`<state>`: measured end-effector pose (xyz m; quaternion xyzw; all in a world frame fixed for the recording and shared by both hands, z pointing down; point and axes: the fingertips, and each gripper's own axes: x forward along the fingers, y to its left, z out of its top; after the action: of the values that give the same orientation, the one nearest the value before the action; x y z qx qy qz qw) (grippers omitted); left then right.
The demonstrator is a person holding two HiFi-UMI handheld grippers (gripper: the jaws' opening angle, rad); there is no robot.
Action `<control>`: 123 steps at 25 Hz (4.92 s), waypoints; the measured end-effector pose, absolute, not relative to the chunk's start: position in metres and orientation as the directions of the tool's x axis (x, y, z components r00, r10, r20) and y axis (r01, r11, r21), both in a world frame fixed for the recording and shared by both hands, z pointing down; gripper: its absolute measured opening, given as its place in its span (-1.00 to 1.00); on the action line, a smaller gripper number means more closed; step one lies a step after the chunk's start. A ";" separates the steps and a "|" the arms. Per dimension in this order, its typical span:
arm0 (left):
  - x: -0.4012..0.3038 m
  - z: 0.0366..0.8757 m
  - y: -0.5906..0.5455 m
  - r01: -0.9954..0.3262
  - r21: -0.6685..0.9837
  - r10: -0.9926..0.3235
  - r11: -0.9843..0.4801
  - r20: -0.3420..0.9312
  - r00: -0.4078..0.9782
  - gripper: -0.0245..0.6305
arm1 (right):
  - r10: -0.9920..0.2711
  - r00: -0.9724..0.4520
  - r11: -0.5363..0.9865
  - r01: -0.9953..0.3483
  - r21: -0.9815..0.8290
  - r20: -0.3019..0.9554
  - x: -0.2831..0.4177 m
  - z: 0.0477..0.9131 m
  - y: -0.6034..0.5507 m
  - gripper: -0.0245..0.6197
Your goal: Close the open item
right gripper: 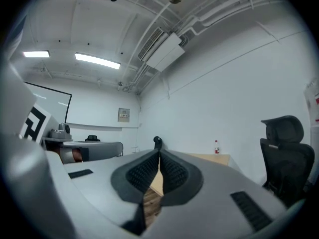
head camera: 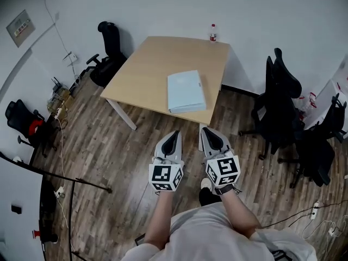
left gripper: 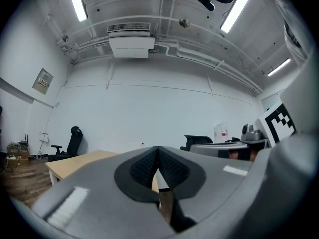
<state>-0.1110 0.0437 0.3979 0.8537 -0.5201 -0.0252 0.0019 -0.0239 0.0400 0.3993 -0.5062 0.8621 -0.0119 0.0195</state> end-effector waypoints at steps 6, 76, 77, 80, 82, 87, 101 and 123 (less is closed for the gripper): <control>-0.103 0.398 -0.024 -0.901 0.024 -0.902 -0.432 -0.022 0.432 -0.89 | -0.883 -0.470 0.470 -0.881 -0.049 -0.014 0.001 0.398 -0.031 -0.88; -0.057 0.608 -0.440 -0.724 0.041 -0.636 -0.688 0.444 0.630 -0.90 | -0.773 -0.392 0.374 -0.917 -0.141 0.498 0.002 0.615 -0.351 -0.88; -0.053 0.612 -0.443 -0.712 0.034 -0.623 -0.702 0.455 0.636 -0.90 | -0.770 -0.392 0.374 -0.917 -0.143 0.504 0.003 0.619 -0.353 -0.88; -0.042 0.626 -0.450 -0.677 0.020 -0.587 -0.735 0.479 0.652 -0.90 | -0.760 -0.387 0.365 -0.919 -0.150 0.523 0.005 0.630 -0.356 -0.88; -0.037 0.636 -0.454 -0.659 0.017 -0.566 -0.752 0.497 0.658 -0.90 | -0.754 -0.383 0.359 -0.921 -0.155 0.534 0.006 0.637 -0.358 -0.88; -0.031 0.665 -0.465 -0.621 0.004 -0.515 -0.784 0.554 0.654 -0.90 | -0.729 -0.377 0.345 -0.923 -0.169 0.571 0.007 0.655 -0.364 -0.88; -0.032 0.716 -0.467 -0.611 0.024 -0.456 -0.791 0.643 0.615 -0.90 | -0.675 -0.357 0.314 -0.931 -0.186 0.646 0.007 0.697 -0.363 -0.88; -0.027 0.753 -0.469 -0.596 0.015 -0.388 -0.803 0.746 0.541 -0.90 | -0.607 -0.327 0.323 -0.934 -0.152 0.724 0.014 0.734 -0.369 -0.88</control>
<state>-0.0269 -0.4694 0.7525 0.8675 -0.2834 0.3860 0.1347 0.0136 -0.3688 0.7340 -0.5055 0.7620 -0.2882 -0.2841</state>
